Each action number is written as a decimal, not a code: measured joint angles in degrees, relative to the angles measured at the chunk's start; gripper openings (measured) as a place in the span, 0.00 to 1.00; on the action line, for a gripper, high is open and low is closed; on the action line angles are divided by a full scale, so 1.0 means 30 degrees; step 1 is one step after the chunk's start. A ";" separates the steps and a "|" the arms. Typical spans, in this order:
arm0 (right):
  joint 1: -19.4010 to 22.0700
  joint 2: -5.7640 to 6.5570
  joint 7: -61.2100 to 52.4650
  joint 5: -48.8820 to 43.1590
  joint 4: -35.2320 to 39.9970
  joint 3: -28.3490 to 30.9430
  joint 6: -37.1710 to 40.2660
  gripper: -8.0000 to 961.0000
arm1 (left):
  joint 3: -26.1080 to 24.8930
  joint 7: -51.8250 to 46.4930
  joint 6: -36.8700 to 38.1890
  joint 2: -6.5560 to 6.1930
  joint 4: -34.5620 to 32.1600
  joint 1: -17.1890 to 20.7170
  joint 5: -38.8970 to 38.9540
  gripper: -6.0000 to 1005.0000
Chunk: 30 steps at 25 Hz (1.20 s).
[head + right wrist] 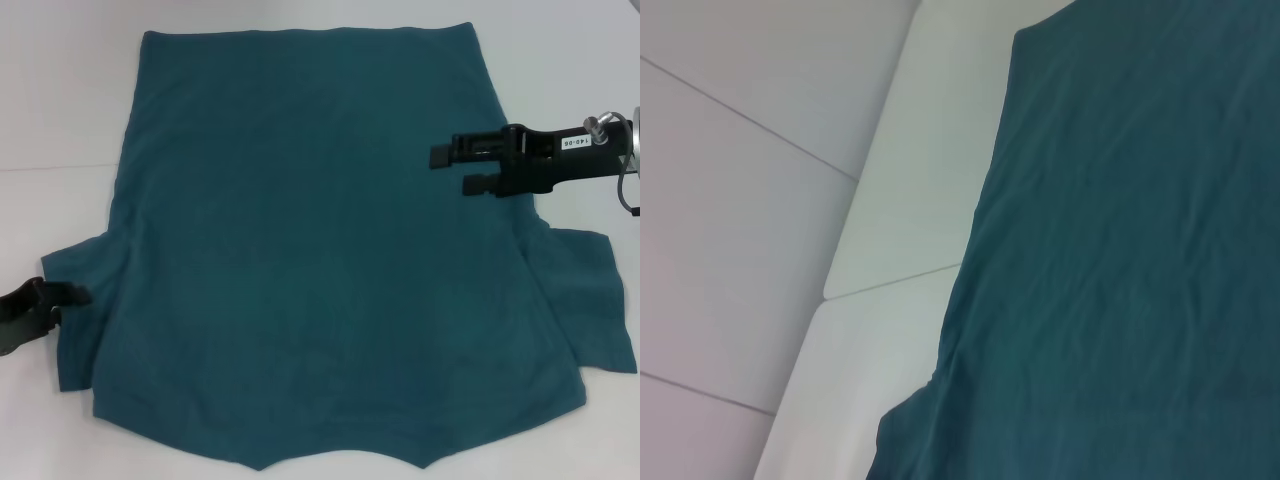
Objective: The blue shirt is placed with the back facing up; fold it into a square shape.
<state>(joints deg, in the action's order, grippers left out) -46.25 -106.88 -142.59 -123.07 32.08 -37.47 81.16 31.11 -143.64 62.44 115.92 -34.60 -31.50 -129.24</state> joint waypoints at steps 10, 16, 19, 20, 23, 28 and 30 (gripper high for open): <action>0.0107 0.0000 -0.0020 0.0011 0.0012 0.0131 0.0059 0.89 | 0.0233 0.0653 0.0626 0.0052 -0.0660 0.0066 -0.0047 0.15; 0.0103 0.0001 -0.0022 0.0010 0.0003 0.0126 0.0054 0.89 | 0.1089 0.0902 0.0733 -0.0040 -0.1647 -0.0029 -0.0572 0.01; 0.0099 -0.0001 -0.0021 0.0009 0.0029 0.0126 0.0072 0.89 | 0.1473 0.1583 0.0748 -0.0131 -0.2552 -0.0093 -0.0761 0.02; 0.0099 0.0001 -0.0022 0.0010 0.0037 0.0127 0.0076 0.89 | 0.1685 0.2092 0.0763 -0.0189 -0.3155 -0.0132 -0.0854 0.02; 0.0095 0.0001 -0.0021 0.0009 0.0053 0.0126 0.0103 0.89 | 0.2187 0.2880 0.0698 -0.0222 -0.4371 -0.0234 -0.1449 0.02; 0.0065 0.0001 -0.0021 0.0009 0.0046 0.0126 0.0158 0.88 | 0.2898 0.3922 0.0762 -0.0314 -0.5429 -0.0896 -0.3481 0.02; 0.0038 0.0001 -0.0033 0.0008 0.0063 0.0125 0.0170 0.88 | 0.2976 0.3672 0.0773 -0.0410 -0.5602 -0.1320 -0.4873 0.02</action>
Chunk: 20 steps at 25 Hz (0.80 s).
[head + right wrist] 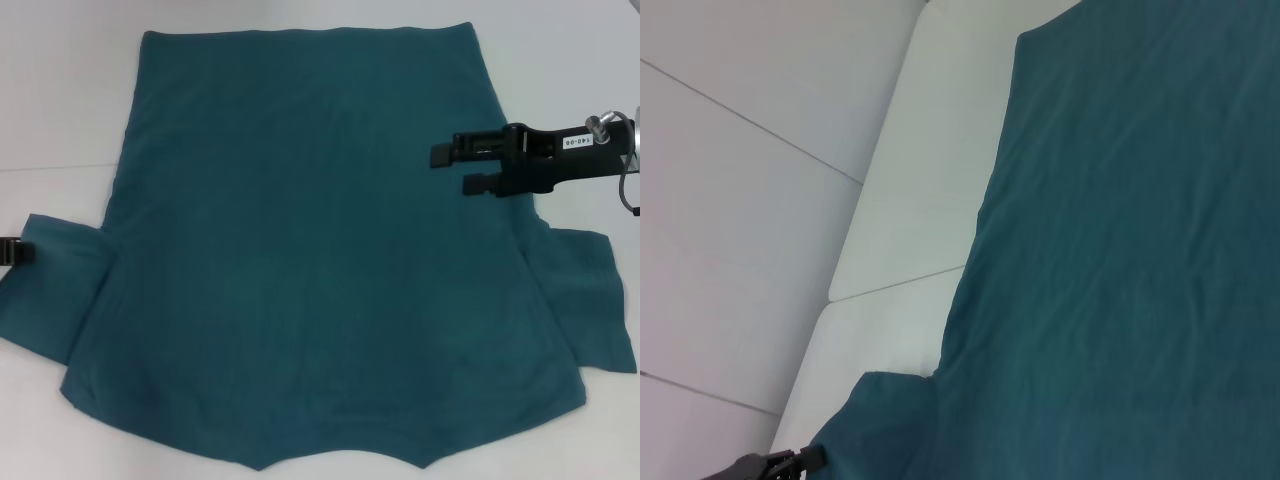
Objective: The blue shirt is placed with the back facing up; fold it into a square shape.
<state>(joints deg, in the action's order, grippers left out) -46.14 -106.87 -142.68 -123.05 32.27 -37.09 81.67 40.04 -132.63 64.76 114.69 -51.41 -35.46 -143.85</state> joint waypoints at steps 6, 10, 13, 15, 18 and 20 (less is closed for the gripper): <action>-0.0091 -0.0001 -0.0012 0.0000 0.0014 0.0000 0.0021 0.88 | 0.0380 -0.1389 0.0385 0.0030 -0.1172 -0.0651 -0.2723 0.02; -0.0097 -0.0001 -0.0016 0.0001 0.0022 0.0001 0.0056 0.87 | 0.1102 -0.2263 0.1258 0.0126 -0.2112 -0.0812 -0.3449 0.02; -0.0112 -0.0001 -0.0017 0.0001 0.0026 -0.0002 0.0079 0.87 | 0.1386 -0.2726 0.2040 0.0235 -0.2727 -0.0937 -0.3602 0.02; -0.0125 -0.0001 -0.0018 0.0001 0.0040 -0.0031 0.0084 0.87 | 0.1720 -0.3287 0.2474 0.0277 -0.3356 -0.0986 -0.3994 0.02; -0.0148 -0.0001 -0.0017 0.0001 0.0064 -0.0056 0.0085 0.87 | 0.2085 -0.4037 0.2966 0.0291 -0.4145 -0.1063 -0.4577 0.02; -0.0152 -0.0008 -0.0019 0.0001 0.0059 -0.0085 0.0085 0.87 | 0.2144 -0.4207 0.3236 0.0293 -0.4345 -0.1136 -0.4688 0.02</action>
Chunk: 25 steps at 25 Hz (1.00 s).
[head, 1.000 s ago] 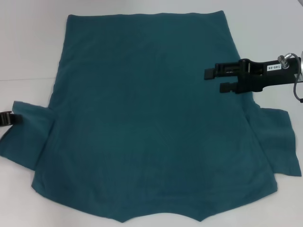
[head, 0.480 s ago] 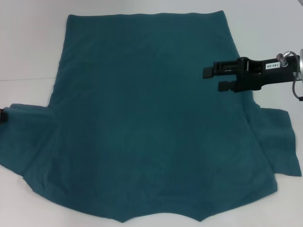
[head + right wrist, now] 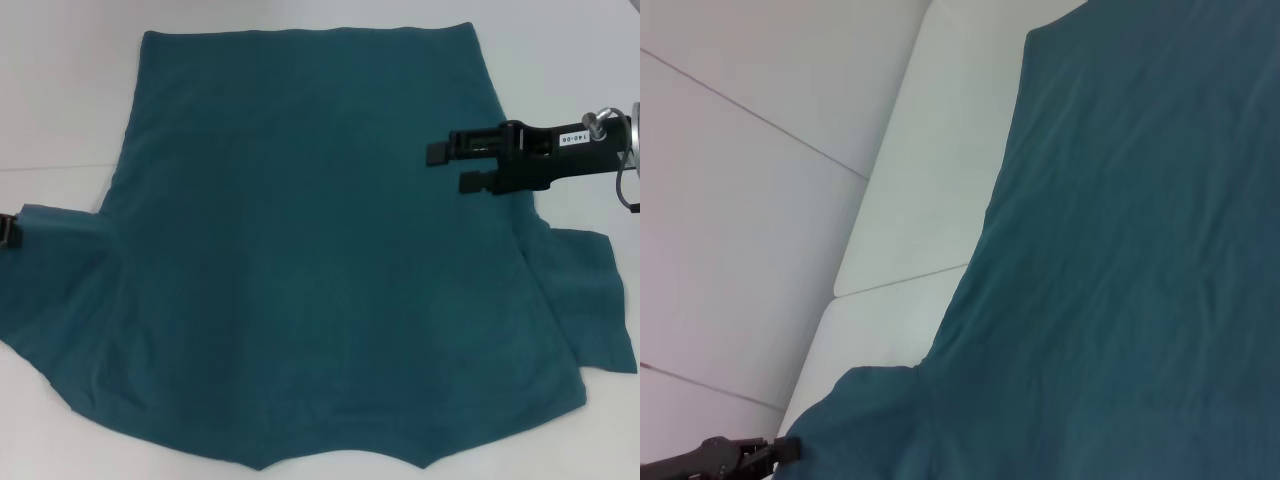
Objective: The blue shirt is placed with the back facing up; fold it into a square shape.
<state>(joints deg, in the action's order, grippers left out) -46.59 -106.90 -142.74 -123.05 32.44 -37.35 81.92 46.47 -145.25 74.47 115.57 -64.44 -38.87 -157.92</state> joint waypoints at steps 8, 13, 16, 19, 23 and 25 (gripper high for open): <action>0.0005 -0.0049 0.0005 -0.0001 -0.0112 -0.0076 -0.0004 0.86 | 0.0388 -0.3310 0.1719 0.0080 0.0077 -0.1417 -0.0485 0.03; 0.0006 -0.0083 0.0039 -0.0025 -0.0133 -0.0090 -0.0007 0.86 | 0.0489 -0.5306 0.2775 0.0031 0.1438 -0.2754 -0.0714 0.03; 0.0000 -0.0128 0.0095 -0.0025 -0.0142 -0.0090 -0.0003 0.86 | 0.0539 -0.5717 0.2896 0.0305 0.2337 -0.3608 -0.0732 0.03; -0.0045 -0.0169 0.0117 -0.0017 -0.0149 -0.0090 -0.0004 0.86 | 0.0574 -0.5858 0.2415 0.0644 0.3234 -0.4489 -0.0820 0.03; -0.0086 -0.0206 0.0137 -0.0023 -0.0151 -0.0090 -0.0002 0.85 | 0.0483 -0.6106 0.1039 0.0809 0.4809 -0.5479 -0.0844 0.03; -0.0094 -0.0211 0.0137 -0.0030 -0.0150 -0.0088 -0.0003 0.85 | 0.0354 -0.6259 0.0213 0.0804 0.5849 -0.5969 -0.0789 0.03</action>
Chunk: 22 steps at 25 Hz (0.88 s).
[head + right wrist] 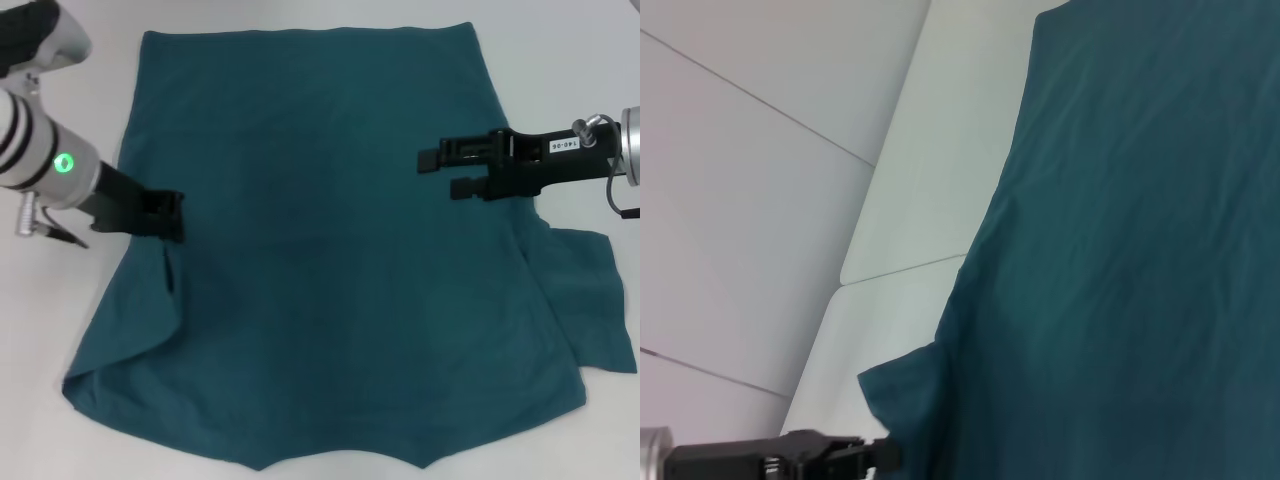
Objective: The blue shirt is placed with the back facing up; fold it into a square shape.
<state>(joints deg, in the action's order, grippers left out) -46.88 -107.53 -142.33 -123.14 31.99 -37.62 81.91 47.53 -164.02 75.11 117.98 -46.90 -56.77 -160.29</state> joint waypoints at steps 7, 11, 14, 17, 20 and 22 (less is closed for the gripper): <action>0.0066 0.0003 -0.0028 -0.0023 -0.0001 -0.0001 -0.0012 0.85 | -0.0234 -0.0361 -0.2736 0.0392 0.1928 -0.0694 0.0243 0.03; 0.0070 0.0010 -0.0007 -0.0041 -0.0001 0.0000 -0.0032 0.85 | -0.0219 0.0081 -0.3426 0.0612 0.2085 -0.0582 0.0793 0.03; 0.0086 0.0013 0.0020 -0.0065 -0.0001 0.0000 -0.0141 0.84 | -0.0116 0.1341 -0.3129 0.0577 0.2214 -0.0582 0.0983 0.04; 0.0095 0.0015 0.0043 -0.0087 0.0000 -0.0001 -0.0280 0.84 | 0.0115 0.2444 -0.2765 0.0649 0.2167 -0.0506 0.1003 0.04; 0.0099 0.0014 0.0065 -0.0093 0.0042 -0.0153 -0.0347 0.84 | 0.0430 0.2732 -0.2575 0.0679 0.2067 -0.0338 0.1102 0.11; 0.0090 0.0015 0.0083 -0.0094 0.0115 -0.0365 -0.0354 0.84 | 0.0424 0.3003 -0.2332 0.0724 0.1676 -0.0109 0.1501 0.16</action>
<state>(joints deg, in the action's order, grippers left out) -46.61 -107.49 -142.08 -123.42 32.34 -38.71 80.85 48.80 -155.01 68.11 120.15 -41.87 -57.10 -155.78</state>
